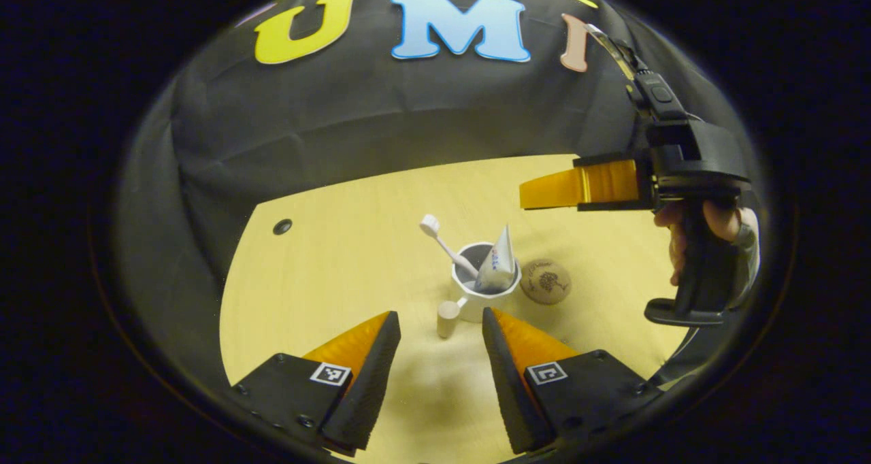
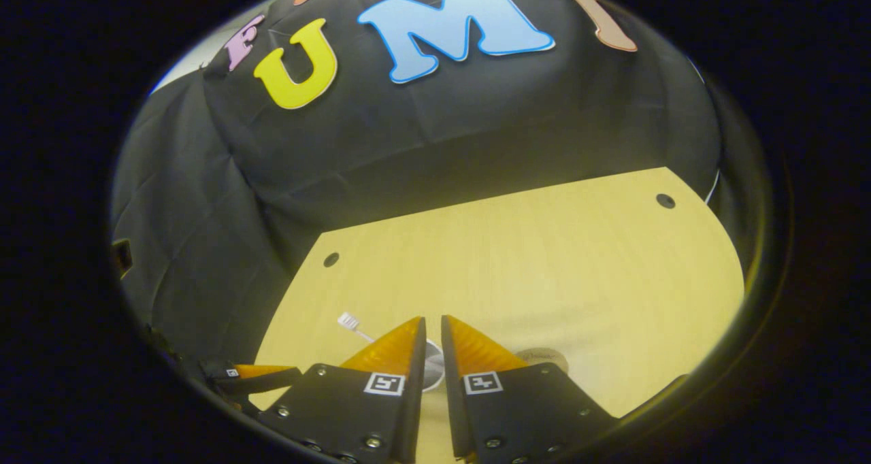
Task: Put the toothbrush and toothpaste on the desktop into the cup, then pick up the cup and place it on the coaster on the desktop.
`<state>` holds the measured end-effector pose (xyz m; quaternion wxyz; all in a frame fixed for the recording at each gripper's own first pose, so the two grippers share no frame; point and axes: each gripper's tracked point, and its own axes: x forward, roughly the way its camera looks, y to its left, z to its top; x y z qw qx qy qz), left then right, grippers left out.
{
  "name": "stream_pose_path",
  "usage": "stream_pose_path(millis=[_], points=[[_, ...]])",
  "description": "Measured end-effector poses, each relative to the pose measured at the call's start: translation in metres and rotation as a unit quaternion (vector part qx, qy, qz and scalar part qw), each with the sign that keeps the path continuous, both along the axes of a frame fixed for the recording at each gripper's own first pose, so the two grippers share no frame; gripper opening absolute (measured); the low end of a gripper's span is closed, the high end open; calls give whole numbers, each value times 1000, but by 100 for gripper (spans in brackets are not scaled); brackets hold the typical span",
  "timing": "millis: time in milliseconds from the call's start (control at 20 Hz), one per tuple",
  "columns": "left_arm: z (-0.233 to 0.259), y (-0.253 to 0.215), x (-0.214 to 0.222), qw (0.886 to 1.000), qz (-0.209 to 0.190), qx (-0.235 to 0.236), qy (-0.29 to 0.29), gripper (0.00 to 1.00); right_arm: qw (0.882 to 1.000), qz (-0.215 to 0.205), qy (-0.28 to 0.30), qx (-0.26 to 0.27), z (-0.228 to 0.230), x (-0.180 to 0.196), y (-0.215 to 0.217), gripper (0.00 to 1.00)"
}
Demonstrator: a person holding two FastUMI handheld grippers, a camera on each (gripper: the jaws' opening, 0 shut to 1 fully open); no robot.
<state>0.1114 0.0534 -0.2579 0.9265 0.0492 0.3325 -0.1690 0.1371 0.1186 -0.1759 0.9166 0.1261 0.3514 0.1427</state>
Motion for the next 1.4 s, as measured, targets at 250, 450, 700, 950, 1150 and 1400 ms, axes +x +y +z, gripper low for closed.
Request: stream_pose_path(millis=[250,450,700,950,1150,1400], points=[[-18,24,21,995,-78,53,28,79,998,-55,25,9,-14,-14,-47,17],[-40,32,38,980,-157,99,67,83,993,-113,39,14,-24,-29,-92,17],[-65,20,41,958,-228,138,105,83,979,-196,61,9,-45,-62,-162,17],[-82,16,43,931,-277,185,151,78,954,-284,91,19,-65,-111,-227,18],[-91,14,52,916,-295,214,165,77,937,-331,110,13,-81,-153,-267,18],[-103,10,56,904,-303,232,190,72,925,-360,115,18,-84,-175,-289,18]])
